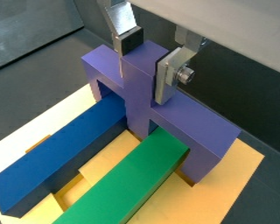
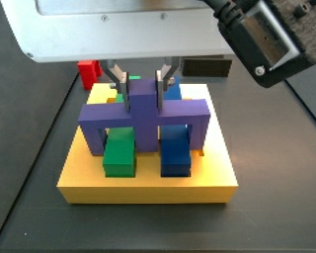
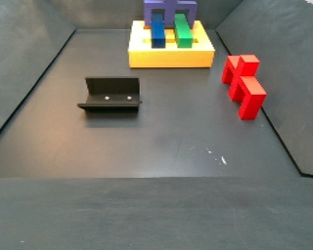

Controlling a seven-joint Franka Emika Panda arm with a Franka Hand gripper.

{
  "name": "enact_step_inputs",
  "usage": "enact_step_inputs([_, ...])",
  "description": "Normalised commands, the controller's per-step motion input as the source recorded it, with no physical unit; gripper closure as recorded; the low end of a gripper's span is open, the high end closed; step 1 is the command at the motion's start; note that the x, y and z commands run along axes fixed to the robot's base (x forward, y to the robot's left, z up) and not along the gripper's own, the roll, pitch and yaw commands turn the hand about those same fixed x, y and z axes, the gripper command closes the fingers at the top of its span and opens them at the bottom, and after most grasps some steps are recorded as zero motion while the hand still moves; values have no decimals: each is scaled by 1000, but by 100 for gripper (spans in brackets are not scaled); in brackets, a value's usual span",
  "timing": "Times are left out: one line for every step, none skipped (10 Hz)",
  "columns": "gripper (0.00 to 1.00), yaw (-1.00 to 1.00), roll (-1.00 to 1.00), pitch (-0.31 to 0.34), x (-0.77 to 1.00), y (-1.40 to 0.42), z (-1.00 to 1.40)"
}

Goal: Pick up the purple object. Move up. Place the purple object on the fixture. Regrasp the purple object. Move to above the board. Insert the purple object.
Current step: Insert the purple object.

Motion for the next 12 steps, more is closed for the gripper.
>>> enact_step_inputs([100,-71,77,-14,77,0,-174])
enact_step_inputs([100,-106,119,0,111,0,-169])
enact_step_inputs([100,-149,131,0,140,0,-189])
enact_step_inputs([100,-89,40,0,37,-6,-194])
enact_step_inputs([100,0,0,0,57,-180,-143])
enact_step_inputs([100,0,0,0,49,-174,-117])
enact_step_inputs([100,0,0,0,6,-83,-103])
enact_step_inputs([100,0,0,0,0,0,-111])
enact_step_inputs([100,0,0,0,0,89,-174])
enact_step_inputs([100,0,-9,-66,0,126,-434])
enact_step_inputs([100,0,-136,-183,0,174,-709])
enact_step_inputs([100,0,-141,-196,0,103,-689])
